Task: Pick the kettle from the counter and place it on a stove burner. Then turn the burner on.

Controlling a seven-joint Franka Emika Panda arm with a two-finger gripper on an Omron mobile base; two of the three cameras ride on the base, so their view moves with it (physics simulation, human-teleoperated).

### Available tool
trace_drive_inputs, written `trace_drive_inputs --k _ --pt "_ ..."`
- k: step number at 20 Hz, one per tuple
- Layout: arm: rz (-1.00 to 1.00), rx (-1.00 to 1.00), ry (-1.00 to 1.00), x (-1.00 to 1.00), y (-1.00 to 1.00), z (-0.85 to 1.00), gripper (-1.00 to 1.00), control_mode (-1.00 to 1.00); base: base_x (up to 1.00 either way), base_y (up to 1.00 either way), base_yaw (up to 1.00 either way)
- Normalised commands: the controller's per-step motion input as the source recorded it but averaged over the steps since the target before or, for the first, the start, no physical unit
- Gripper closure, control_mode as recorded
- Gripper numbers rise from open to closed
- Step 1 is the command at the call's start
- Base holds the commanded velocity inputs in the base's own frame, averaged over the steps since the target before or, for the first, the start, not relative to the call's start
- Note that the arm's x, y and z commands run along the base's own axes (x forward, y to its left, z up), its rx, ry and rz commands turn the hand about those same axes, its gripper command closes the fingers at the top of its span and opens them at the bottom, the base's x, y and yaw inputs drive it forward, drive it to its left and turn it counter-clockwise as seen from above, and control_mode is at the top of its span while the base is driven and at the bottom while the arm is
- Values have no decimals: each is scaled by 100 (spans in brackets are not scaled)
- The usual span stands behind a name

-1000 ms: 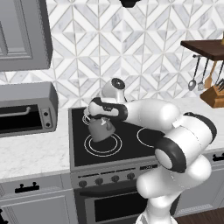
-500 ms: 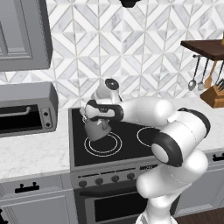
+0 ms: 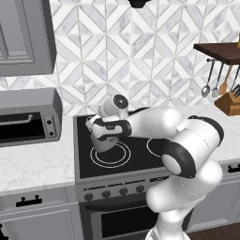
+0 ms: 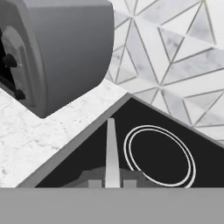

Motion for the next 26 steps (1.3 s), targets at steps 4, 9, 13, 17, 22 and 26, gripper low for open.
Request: trace_drive_inputs --k 4,9,13,17,22,26 --pt "0 5 -9 -18 -8 -32 100 -100 0 0 0" --pt "-4 11 -2 -57 -46 -33 100 -100 0 0 0" --pt "-7 14 0 -46 -76 -45 100 -100 0 0 0" --pt "-6 8 0 -11 -62 -43 100 -100 0 0 0" --pt "-1 0 0 -2 -10 -9 -100 -100 0 0 0" --pt "-3 0 0 -3 0 21 -100 -100 0 0 0"
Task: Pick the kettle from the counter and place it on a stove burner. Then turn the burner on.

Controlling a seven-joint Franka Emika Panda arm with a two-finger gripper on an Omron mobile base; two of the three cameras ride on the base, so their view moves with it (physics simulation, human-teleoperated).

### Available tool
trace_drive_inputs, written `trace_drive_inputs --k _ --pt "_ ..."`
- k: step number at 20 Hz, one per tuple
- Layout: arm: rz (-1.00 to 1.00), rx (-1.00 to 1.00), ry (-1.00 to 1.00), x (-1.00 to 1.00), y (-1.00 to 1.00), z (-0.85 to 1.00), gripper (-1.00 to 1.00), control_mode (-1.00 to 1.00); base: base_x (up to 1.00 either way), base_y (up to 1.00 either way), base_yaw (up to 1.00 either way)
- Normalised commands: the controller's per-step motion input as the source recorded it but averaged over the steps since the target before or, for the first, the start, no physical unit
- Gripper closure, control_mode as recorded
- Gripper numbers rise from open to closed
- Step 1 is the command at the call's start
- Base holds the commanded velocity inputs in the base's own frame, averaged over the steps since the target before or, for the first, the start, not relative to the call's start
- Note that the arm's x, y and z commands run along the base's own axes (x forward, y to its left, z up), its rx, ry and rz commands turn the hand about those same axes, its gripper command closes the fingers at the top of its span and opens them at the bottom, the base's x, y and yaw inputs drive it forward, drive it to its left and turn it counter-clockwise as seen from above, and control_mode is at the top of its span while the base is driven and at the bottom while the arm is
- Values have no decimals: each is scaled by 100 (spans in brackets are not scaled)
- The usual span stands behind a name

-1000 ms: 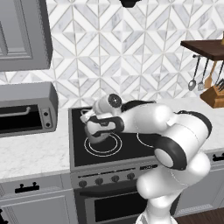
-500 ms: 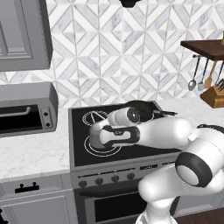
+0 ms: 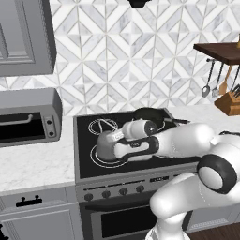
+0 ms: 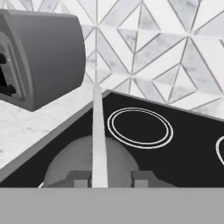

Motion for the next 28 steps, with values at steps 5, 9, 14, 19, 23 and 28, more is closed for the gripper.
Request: trace_drive_inputs --k 5,9,14,19,23,28 --pt "-4 0 0 -13 0 48 -100 -100 0 0 0" --pt "-4 0 -1 -23 0 78 -100 -100 0 0 0" --pt "-3 0 0 -38 -1 90 -100 -100 0 0 0" --pt "-5 0 9 -48 0 95 -100 -100 0 0 0" --pt "-5 -1 32 -54 0 70 -100 -100 0 0 0" --pt "-3 -10 23 -59 4 11 -100 -100 0 0 0"
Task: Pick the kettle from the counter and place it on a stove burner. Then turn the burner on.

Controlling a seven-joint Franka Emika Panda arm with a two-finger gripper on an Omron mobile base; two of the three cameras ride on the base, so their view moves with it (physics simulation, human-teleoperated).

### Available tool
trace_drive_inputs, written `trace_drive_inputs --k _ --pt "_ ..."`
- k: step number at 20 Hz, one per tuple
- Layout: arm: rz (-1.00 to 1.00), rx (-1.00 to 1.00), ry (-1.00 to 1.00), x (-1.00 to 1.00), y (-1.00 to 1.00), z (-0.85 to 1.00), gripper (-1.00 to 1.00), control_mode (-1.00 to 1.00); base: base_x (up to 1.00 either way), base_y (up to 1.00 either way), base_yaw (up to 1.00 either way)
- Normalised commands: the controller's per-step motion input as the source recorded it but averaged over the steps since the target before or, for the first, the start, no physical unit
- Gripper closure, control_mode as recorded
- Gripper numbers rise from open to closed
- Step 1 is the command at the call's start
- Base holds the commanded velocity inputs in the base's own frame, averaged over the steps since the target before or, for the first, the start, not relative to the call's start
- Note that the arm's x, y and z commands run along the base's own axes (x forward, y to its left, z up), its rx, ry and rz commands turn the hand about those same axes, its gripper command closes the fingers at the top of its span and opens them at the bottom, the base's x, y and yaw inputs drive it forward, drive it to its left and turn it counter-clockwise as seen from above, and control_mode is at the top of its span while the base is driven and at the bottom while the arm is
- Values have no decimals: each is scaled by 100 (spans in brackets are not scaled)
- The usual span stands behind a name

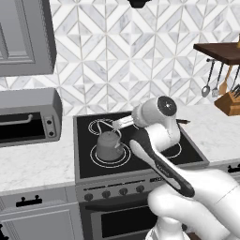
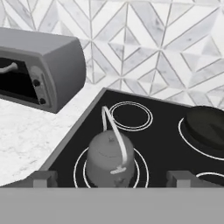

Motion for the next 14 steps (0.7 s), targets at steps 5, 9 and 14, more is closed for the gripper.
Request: trace_drive_inputs --k 5,9,14 --pt "0 -15 -3 -95 19 -34 -100 -100 0 0 0" --pt "-5 -7 -5 -97 15 -35 -100 -100 0 0 0" --pt "-9 -1 0 -81 22 -14 -100 -100 0 0 0"
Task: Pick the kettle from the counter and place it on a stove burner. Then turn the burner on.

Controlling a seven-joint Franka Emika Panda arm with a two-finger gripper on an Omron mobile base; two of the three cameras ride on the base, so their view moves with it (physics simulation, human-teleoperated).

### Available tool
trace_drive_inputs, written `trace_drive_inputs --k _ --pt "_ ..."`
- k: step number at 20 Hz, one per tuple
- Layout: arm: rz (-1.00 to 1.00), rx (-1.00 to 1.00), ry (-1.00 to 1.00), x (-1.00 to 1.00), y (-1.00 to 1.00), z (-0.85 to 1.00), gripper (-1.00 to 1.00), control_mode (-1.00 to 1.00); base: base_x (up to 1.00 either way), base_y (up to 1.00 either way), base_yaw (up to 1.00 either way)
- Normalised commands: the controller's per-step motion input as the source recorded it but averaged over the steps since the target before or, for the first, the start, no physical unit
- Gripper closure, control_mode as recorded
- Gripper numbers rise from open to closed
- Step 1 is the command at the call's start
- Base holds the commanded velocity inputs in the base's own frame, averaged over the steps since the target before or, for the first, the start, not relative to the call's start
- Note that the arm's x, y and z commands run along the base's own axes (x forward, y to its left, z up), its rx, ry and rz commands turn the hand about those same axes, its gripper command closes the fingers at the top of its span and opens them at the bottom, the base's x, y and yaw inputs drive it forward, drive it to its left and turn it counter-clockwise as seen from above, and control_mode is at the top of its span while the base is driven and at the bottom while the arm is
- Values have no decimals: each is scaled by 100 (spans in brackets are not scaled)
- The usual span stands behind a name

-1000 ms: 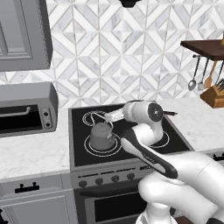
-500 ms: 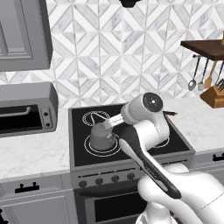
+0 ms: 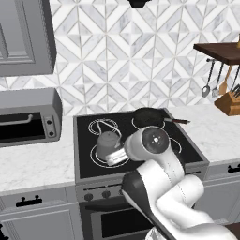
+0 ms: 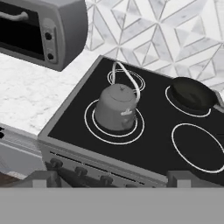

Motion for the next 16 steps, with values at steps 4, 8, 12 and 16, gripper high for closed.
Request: trace_drive_inputs --k 4,8,12,16 --pt "-9 0 0 -65 23 -15 -100 -100 0 0 0" --pt "-9 0 0 -52 21 -32 -100 -100 0 0 0" --pt "-8 0 0 -37 18 -60 -100 -100 0 0 0" --pt "-6 2 -4 -18 16 -71 -100 -100 0 0 0"
